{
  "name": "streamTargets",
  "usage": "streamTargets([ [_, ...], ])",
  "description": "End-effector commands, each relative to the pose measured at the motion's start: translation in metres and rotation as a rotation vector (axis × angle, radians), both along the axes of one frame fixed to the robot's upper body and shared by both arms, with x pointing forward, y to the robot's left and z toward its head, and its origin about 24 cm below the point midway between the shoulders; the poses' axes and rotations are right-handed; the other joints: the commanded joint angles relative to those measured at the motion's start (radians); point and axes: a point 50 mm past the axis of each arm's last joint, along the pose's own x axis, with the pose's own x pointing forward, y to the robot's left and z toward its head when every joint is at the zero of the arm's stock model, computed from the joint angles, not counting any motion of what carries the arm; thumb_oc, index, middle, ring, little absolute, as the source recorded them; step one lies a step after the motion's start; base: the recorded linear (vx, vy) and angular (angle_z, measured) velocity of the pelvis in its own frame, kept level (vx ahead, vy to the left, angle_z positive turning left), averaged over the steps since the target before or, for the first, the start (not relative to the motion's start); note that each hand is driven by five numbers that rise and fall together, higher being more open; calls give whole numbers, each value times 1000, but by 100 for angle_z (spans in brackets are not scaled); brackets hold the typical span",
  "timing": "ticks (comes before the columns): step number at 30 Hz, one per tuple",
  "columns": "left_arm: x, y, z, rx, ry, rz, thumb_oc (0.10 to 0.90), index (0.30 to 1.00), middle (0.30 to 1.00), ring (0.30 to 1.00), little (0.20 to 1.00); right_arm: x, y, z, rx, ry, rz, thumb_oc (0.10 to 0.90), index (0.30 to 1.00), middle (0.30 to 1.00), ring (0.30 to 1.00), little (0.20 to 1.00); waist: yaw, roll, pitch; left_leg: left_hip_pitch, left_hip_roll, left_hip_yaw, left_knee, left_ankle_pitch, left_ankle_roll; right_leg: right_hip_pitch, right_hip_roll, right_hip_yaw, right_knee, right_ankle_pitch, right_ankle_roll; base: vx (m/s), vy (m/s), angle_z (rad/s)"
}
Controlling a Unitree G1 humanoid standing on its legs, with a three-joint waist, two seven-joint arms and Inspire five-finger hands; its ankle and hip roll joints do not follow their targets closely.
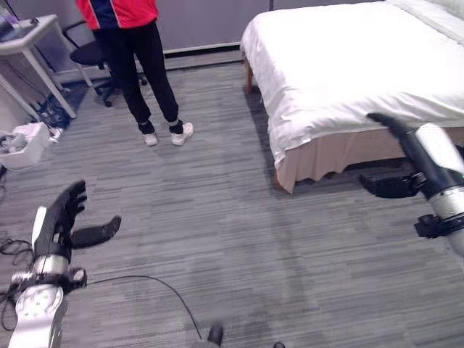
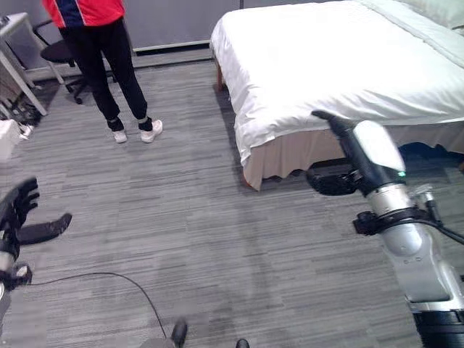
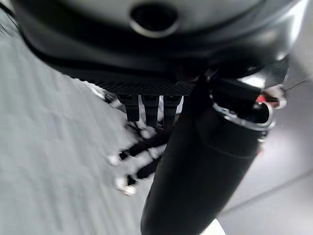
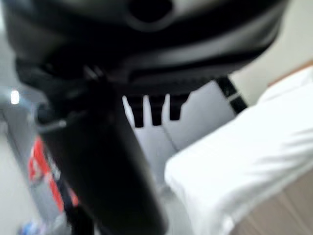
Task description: Pick up bed clothes into laundry basket.
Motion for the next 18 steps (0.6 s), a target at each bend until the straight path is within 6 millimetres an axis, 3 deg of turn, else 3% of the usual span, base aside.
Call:
streamTargets([
  [1, 9, 18, 82, 178, -340, 16, 800, 900, 900, 900, 900, -4, 8, 22, -40, -161, 36, 800, 900, 900, 900, 900, 26, -99, -75, -96, -19, -54, -14, -39, -36, -54, -90, -10, -230, 144, 101, -65, 6, 27],
  [4, 13, 5, 93, 178, -415, -10, 800, 900, 900, 900, 900, -11, -8, 23, -70, -183, -54, 800, 900, 900, 900, 900, 42, -111, -49, -173, -16, -79, 28, -24, -47, -49, -92, -47, -230, 120, 100, -145, -10, 75],
  [6, 21, -4, 98, 192, -440, -48, 800, 900, 900, 900, 900, -12, -15, 30, -93, -213, -93, 800, 900, 900, 900, 900, 53, -124, -35, -205, -12, -89, 95, -44, -54, -41, -103, -83, -230, 127, 98, -163, -6, 112],
  [11, 26, -5, 93, 218, -425, -9, 800, 900, 900, 900, 900, -21, -42, 23, -148, -156, -246, 800, 900, 900, 900, 900, 53, -113, -85, -176, 17, -75, -9, -15, -65, -7, -126, -178, -230, 126, 110, -14, 67, 69],
  [18, 17, 4, 88, 228, -385, 27, 800, 900, 900, 900, 900, -17, -37, 11, -171, -92, -233, 800, 900, 900, 900, 900, 63, -121, -125, -148, 5, -51, -16, -27, -58, 1, -147, -178, -230, 128, 115, 48, 54, 8],
])
